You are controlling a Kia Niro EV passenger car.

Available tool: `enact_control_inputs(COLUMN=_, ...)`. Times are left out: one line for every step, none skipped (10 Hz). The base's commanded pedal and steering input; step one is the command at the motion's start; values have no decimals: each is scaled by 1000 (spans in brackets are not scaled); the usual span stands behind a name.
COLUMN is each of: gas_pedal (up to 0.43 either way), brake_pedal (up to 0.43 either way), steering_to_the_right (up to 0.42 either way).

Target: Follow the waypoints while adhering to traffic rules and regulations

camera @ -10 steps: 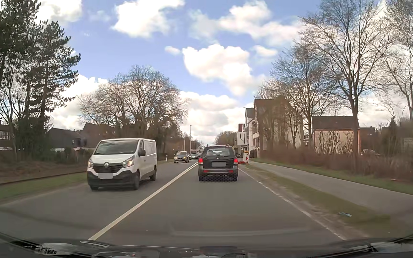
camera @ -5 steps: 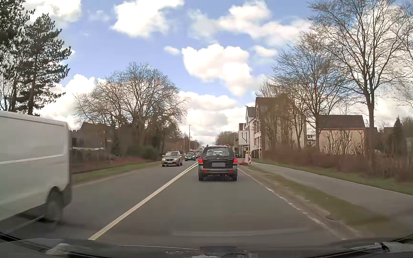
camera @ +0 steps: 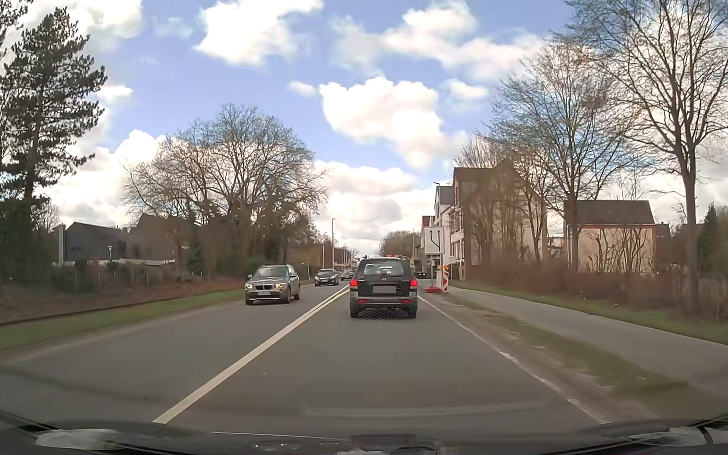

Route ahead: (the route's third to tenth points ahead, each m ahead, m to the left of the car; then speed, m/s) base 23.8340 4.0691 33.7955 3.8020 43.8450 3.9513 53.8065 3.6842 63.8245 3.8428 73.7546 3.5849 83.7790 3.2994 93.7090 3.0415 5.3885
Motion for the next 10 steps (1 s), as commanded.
enact_control_inputs(gas_pedal=169, brake_pedal=0, steering_to_the_right=0)
enact_control_inputs(gas_pedal=157, brake_pedal=0, steering_to_the_right=0)
enact_control_inputs(gas_pedal=150, brake_pedal=0, steering_to_the_right=0)
enact_control_inputs(gas_pedal=150, brake_pedal=0, steering_to_the_right=0)
enact_control_inputs(gas_pedal=150, brake_pedal=0, steering_to_the_right=0)
enact_control_inputs(gas_pedal=138, brake_pedal=0, steering_to_the_right=0)
enact_control_inputs(gas_pedal=138, brake_pedal=0, steering_to_the_right=0)
enact_control_inputs(gas_pedal=130, brake_pedal=0, steering_to_the_right=0)
enact_control_inputs(gas_pedal=130, brake_pedal=0, steering_to_the_right=0)
enact_control_inputs(gas_pedal=130, brake_pedal=0, steering_to_the_right=0)
